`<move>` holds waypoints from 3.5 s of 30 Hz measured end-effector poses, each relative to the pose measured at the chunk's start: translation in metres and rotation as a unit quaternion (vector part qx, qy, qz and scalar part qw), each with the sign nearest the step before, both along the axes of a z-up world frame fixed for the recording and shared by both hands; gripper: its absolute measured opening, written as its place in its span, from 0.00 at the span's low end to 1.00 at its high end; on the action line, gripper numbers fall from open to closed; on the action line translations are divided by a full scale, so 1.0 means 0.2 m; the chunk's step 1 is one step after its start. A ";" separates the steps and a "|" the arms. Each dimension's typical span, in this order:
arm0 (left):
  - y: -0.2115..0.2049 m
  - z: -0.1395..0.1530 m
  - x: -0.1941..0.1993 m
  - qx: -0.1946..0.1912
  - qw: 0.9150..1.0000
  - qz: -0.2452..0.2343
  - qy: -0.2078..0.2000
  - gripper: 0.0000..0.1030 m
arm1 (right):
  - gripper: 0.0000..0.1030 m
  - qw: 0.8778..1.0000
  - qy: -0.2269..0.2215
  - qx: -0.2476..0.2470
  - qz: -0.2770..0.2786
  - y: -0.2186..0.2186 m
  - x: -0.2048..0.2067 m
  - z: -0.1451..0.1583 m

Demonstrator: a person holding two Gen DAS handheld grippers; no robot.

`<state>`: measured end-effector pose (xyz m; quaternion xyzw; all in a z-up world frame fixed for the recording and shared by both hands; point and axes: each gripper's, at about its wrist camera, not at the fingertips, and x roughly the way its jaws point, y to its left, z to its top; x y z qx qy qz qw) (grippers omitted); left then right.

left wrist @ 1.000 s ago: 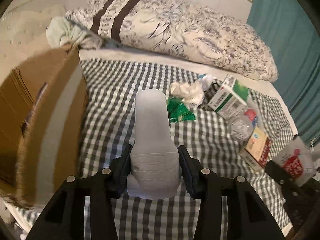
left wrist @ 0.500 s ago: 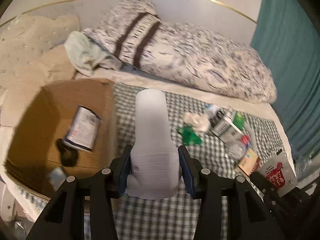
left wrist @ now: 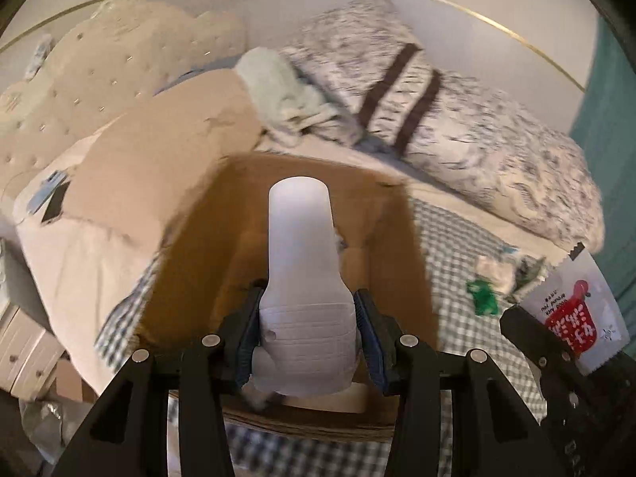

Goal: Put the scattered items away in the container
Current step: 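Carry the white device and sachet into the box and open both grippers, then move both grippers back toward the items on the sheet, then grasp the green candy packet with the left gripper while the right grasps the Amoxicillin box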

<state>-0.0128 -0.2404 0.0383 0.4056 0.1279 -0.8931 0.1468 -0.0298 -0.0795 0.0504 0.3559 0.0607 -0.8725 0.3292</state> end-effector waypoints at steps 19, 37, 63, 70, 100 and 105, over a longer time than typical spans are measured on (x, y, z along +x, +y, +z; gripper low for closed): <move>-0.23 -0.21 -0.10 0.035 0.997 0.016 -0.059 0.89 | 0.81 0.999 -0.009 0.032 -0.020 -0.25 -0.09 -0.20; 0.22 -0.06 -0.05 -0.016 0.999 -0.016 -0.034 0.91 | 0.82 0.997 -0.004 -0.030 -0.074 0.22 -0.08 -0.05; 1.22 -0.25 -0.37 -0.054 0.985 -0.163 -0.036 0.96 | 0.82 0.945 -0.047 -0.008 -0.323 1.50 -0.23 -0.28; 1.36 -0.42 -0.52 -0.049 0.983 -0.171 -0.054 0.96 | 0.82 0.932 -0.088 0.005 -0.351 1.67 -0.31 -0.46; 1.27 -0.91 -1.10 0.047 0.985 -0.116 -0.119 0.96 | 0.93 0.866 -0.196 0.091 -0.451 1.58 -0.69 -0.90; 1.31 -0.93 -1.09 0.004 0.984 -0.137 -0.113 0.96 | 0.94 0.875 -0.184 0.106 -0.435 1.57 -0.68 -0.93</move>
